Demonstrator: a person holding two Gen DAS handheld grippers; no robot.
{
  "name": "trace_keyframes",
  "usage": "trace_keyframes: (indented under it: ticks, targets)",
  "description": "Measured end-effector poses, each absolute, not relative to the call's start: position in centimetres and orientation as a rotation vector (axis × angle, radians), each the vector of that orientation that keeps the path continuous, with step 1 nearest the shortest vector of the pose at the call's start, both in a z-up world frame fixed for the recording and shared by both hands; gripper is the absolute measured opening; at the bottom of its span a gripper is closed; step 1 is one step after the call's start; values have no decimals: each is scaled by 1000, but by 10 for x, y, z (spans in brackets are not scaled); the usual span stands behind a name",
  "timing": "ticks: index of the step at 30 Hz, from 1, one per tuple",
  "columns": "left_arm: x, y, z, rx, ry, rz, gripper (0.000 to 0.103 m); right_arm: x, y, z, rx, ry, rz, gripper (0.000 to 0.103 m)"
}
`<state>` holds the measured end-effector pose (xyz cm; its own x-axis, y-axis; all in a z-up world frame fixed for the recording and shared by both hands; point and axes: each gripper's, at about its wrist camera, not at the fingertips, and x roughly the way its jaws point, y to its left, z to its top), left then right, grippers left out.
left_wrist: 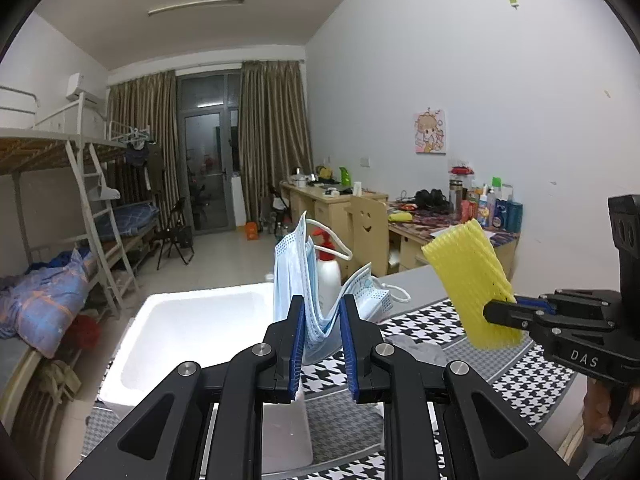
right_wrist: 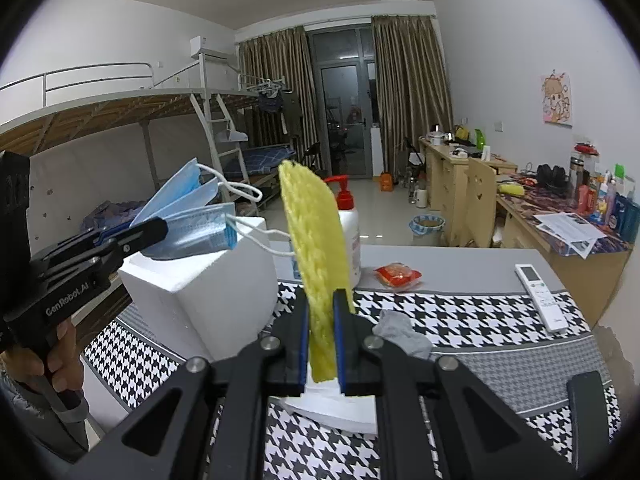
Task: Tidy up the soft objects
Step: 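Lift the masks with the left gripper while the right gripper lifts the yellow net toward the foam box, then lower the masks into the white foam box and open the left gripper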
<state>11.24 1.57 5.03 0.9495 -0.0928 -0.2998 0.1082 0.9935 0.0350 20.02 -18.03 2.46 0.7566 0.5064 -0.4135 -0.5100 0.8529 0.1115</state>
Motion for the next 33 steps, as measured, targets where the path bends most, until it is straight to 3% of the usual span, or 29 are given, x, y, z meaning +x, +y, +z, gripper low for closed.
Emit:
trace_keyframes:
  ticks: [33]
  targets:
    - [128, 57, 60, 9, 287, 61, 19, 222, -129, 42, -22, 445, 686, 14]
